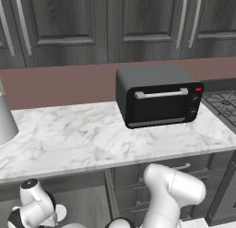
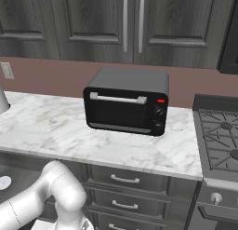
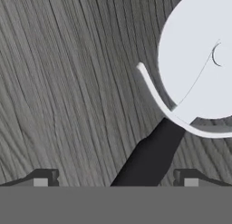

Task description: Take the pizza cutter from the drawer on the left and place it on the dining counter for cutting.

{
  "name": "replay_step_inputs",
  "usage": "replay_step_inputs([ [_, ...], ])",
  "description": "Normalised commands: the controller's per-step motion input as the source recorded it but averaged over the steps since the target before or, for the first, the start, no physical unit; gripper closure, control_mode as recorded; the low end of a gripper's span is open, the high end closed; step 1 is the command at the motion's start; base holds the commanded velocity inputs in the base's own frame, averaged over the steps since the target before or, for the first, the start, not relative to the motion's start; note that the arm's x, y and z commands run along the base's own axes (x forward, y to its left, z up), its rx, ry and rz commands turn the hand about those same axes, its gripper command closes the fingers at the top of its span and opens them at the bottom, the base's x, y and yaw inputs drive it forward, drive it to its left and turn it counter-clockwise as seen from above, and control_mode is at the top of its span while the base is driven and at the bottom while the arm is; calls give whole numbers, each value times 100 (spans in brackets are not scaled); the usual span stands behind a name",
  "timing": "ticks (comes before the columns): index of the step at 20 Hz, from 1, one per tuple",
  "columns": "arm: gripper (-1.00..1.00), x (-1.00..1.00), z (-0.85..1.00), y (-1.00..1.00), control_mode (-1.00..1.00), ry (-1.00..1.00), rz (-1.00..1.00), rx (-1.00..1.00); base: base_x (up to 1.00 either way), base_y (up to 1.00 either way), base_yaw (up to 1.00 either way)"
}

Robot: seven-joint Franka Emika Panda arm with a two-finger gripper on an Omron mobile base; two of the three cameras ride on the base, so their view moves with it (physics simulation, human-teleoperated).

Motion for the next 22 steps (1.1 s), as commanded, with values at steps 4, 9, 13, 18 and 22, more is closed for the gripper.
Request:
replay_step_inputs([
  [4, -100, 0, -2, 0, -100, 0, 0, 0, 0, 0, 0],
  [9, -100, 0, -2, 0, -100, 0, 0, 2, 0, 0, 0],
  [13, -100, 0, -1, 0, -100, 0, -5, 4, 0, 0, 0],
  [18, -100, 0, 0, 0, -100, 2, -8, 7, 0, 0, 0],
  [22, -100, 0, 0, 0, -100, 3, -10, 9, 0, 0, 0],
])
